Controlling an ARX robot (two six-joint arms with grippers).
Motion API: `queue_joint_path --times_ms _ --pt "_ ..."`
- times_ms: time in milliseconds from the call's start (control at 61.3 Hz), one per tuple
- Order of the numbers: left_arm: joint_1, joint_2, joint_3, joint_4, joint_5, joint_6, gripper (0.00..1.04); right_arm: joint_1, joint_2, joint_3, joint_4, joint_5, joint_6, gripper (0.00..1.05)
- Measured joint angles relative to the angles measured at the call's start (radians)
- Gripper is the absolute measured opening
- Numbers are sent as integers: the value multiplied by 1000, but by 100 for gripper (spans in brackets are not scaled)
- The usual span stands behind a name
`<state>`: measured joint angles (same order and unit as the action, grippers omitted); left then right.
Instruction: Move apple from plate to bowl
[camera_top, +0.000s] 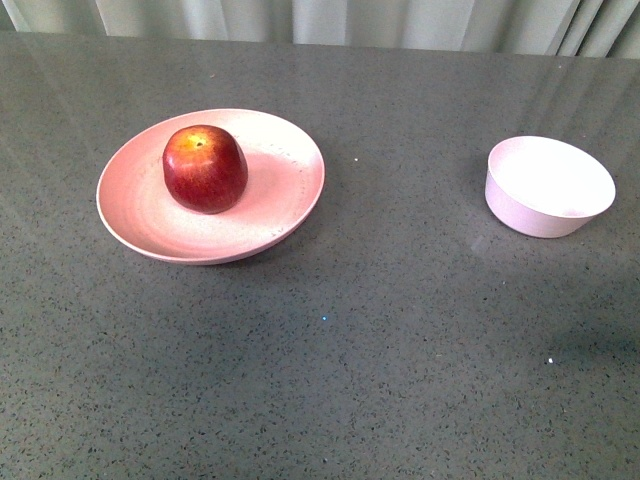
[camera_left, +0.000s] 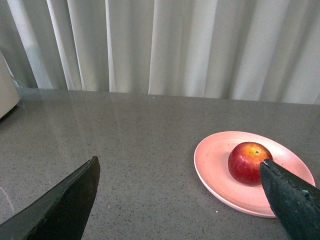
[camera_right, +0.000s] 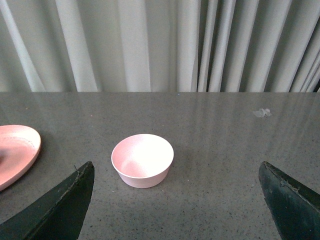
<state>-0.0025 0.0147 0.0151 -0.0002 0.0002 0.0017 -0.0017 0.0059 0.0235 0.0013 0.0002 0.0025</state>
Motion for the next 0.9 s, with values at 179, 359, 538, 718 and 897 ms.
queue_joint_path --times_ms 179,359,538,718,897 --pt "0 0 0 0 0 0 96 0 0 0 0 0 0 96" --pt "0 0 0 0 0 0 96 0 0 0 0 0 0 96" --pt "0 0 0 0 0 0 96 0 0 0 0 0 0 96" --pt "0 0 0 0 0 0 96 0 0 0 0 0 0 96" --pt "0 0 0 0 0 0 96 0 0 0 0 1 1 96"
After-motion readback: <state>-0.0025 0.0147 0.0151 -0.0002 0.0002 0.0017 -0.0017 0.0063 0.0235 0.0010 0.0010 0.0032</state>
